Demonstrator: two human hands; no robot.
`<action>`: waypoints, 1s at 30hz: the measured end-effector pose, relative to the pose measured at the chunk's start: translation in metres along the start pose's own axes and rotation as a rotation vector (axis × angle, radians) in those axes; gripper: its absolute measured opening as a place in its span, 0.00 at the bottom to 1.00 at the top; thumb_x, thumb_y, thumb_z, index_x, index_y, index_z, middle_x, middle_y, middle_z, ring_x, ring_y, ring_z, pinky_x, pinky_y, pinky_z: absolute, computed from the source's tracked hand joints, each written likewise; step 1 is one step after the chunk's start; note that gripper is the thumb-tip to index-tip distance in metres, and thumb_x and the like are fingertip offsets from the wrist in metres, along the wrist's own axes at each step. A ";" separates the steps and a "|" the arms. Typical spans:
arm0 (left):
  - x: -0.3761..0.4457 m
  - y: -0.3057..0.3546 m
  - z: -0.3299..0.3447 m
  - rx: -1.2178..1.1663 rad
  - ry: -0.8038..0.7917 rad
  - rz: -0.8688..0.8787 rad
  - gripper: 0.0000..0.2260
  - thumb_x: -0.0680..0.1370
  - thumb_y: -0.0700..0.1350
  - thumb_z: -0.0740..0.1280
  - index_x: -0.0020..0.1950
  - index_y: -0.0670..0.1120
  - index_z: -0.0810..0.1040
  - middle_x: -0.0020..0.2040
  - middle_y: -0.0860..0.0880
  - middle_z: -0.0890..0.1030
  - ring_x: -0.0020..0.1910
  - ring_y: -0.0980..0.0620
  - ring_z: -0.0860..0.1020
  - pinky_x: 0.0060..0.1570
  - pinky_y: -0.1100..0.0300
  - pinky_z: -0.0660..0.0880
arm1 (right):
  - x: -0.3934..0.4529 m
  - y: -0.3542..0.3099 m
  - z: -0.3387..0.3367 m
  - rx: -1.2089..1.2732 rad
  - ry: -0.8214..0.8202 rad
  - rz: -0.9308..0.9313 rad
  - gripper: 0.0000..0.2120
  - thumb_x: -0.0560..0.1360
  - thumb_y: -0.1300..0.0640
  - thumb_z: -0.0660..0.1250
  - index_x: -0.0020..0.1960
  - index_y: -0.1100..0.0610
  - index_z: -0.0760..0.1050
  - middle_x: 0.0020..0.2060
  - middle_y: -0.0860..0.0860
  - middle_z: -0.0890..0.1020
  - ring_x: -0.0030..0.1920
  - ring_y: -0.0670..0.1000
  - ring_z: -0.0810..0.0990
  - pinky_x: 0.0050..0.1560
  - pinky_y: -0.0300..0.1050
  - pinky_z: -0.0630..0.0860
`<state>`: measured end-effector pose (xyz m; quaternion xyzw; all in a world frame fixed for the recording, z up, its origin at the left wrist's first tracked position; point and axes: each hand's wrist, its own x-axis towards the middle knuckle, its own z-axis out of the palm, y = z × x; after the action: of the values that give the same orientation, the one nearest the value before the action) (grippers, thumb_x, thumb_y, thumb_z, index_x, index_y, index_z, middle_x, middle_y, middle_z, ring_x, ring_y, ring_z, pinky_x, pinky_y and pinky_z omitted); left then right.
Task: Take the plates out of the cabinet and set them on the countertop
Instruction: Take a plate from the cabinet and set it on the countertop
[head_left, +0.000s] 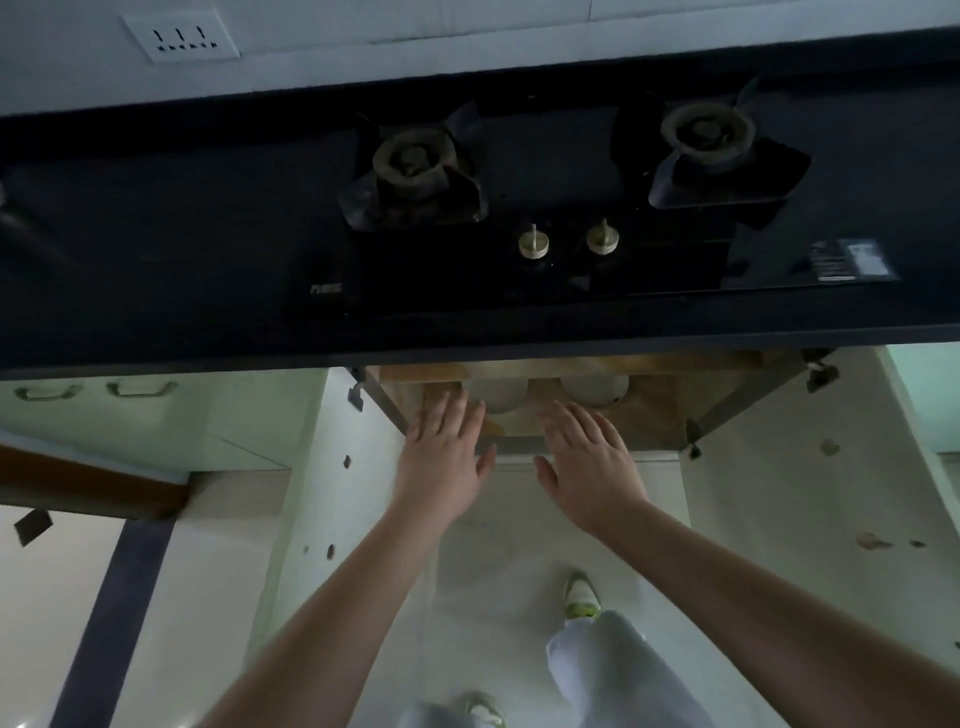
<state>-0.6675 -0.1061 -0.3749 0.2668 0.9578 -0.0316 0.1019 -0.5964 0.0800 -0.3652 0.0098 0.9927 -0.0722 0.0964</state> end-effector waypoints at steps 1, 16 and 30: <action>0.009 -0.002 0.013 -0.001 0.002 -0.007 0.33 0.78 0.64 0.34 0.80 0.49 0.44 0.81 0.46 0.48 0.80 0.46 0.46 0.77 0.45 0.47 | 0.008 0.002 0.012 0.002 0.012 0.006 0.29 0.81 0.43 0.48 0.78 0.56 0.54 0.77 0.53 0.60 0.77 0.53 0.56 0.77 0.52 0.51; 0.126 -0.018 0.171 -0.095 0.275 -0.063 0.31 0.80 0.62 0.36 0.80 0.52 0.54 0.80 0.49 0.57 0.79 0.46 0.53 0.75 0.44 0.51 | 0.119 0.045 0.176 -0.080 0.282 0.044 0.25 0.82 0.44 0.51 0.76 0.51 0.59 0.76 0.53 0.62 0.76 0.55 0.58 0.74 0.50 0.46; 0.188 -0.049 0.231 -0.036 0.552 -0.044 0.27 0.81 0.61 0.41 0.78 0.53 0.58 0.79 0.50 0.61 0.78 0.48 0.55 0.74 0.43 0.53 | 0.191 0.056 0.242 -0.111 0.585 0.050 0.24 0.82 0.43 0.48 0.74 0.51 0.63 0.73 0.55 0.68 0.73 0.56 0.65 0.72 0.54 0.60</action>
<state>-0.8092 -0.0795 -0.6400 0.2426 0.9553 0.0569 -0.1590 -0.7354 0.1010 -0.6451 0.0496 0.9802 -0.0096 -0.1915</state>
